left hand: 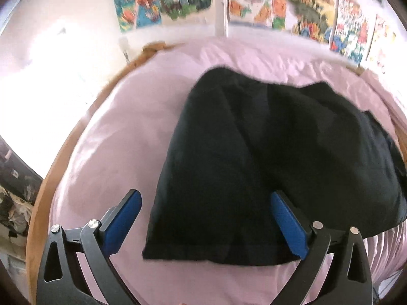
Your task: Fold large clothes
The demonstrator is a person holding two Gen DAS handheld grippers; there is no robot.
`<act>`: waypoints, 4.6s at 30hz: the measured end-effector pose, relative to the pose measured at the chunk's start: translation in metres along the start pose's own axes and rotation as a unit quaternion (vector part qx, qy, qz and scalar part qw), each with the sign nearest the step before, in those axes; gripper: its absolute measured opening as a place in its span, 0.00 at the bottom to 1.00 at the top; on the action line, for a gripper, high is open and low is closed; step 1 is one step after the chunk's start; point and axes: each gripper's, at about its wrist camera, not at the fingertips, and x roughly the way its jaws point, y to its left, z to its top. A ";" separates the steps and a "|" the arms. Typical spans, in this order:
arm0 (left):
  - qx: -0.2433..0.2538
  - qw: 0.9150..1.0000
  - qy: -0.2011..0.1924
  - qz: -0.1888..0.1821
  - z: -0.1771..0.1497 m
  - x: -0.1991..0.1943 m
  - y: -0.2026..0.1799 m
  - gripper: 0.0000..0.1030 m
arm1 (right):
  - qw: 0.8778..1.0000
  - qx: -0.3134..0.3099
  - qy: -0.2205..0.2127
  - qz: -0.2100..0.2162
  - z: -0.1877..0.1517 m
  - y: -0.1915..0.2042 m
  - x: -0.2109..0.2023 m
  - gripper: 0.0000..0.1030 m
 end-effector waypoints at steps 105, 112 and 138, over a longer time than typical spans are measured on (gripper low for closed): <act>0.033 0.983 -0.179 0.000 -0.187 -0.126 -0.064 0.97 | 0.989 0.015 -0.150 0.011 -0.170 0.101 -0.148 1.00; 0.036 0.983 -0.180 -0.003 -0.187 -0.125 -0.062 0.97 | 0.989 0.017 -0.147 0.012 -0.170 0.100 -0.145 1.00; 0.042 0.981 -0.187 -0.007 -0.187 -0.130 -0.062 0.97 | 0.990 0.014 -0.138 0.012 -0.172 0.101 -0.139 1.00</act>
